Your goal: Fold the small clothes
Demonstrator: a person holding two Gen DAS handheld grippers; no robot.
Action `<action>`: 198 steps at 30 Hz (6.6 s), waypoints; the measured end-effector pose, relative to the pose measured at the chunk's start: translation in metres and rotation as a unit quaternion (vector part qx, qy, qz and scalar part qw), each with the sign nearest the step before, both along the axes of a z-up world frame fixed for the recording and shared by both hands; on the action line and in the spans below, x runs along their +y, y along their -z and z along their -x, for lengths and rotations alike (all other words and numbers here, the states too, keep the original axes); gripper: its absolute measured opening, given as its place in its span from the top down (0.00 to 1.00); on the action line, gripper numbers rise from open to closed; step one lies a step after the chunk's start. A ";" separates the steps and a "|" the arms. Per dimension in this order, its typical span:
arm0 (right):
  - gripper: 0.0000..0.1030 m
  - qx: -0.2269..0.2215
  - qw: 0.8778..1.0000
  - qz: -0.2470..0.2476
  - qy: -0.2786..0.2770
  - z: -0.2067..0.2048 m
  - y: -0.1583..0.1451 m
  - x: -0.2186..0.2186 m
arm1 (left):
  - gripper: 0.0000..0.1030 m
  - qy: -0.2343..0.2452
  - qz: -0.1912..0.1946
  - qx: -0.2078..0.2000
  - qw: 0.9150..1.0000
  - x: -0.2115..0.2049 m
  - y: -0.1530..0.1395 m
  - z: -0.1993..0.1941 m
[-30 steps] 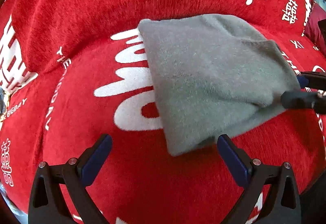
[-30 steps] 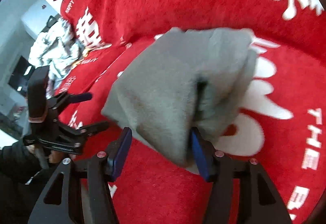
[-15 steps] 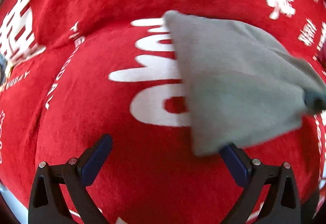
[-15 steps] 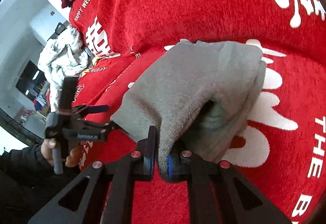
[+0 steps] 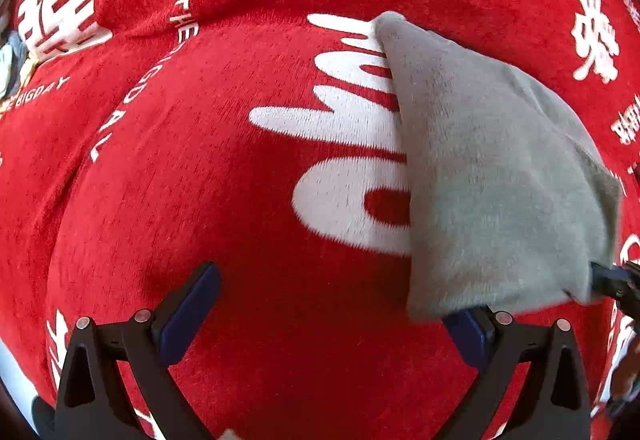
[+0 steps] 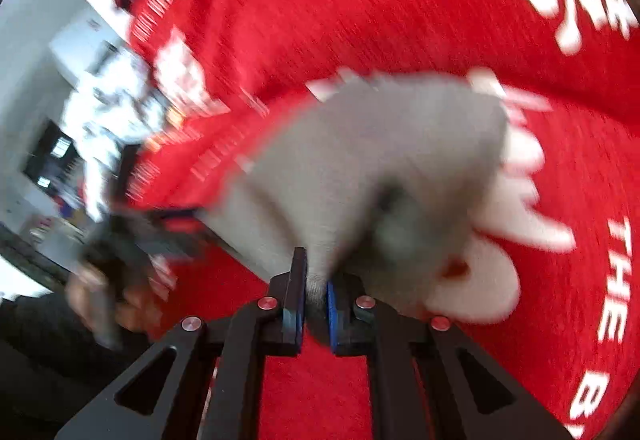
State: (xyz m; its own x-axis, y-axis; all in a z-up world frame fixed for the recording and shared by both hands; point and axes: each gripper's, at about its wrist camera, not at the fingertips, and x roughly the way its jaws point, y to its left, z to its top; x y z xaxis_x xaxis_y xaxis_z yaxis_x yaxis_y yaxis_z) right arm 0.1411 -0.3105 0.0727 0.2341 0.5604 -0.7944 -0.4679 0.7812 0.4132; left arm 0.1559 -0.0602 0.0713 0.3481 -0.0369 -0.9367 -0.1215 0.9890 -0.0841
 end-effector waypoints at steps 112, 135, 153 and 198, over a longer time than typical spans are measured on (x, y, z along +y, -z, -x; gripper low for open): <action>0.64 -0.048 0.991 0.037 0.123 -0.074 -0.046 0.041 | 0.58 0.105 0.091 0.007 0.990 -0.076 0.000 -0.075; 0.65 -0.097 0.991 0.051 0.075 0.108 -0.086 0.094 | 0.58 0.129 0.050 -0.038 0.990 -0.022 -0.049 0.112; 0.42 -0.034 0.990 0.072 0.115 0.113 -0.017 0.079 | 0.18 0.088 0.053 -0.046 0.994 0.008 -0.001 0.139; 0.37 -0.049 0.993 0.110 0.016 0.139 -0.038 0.106 | 0.00 0.041 -0.003 -0.039 0.998 0.046 0.000 0.151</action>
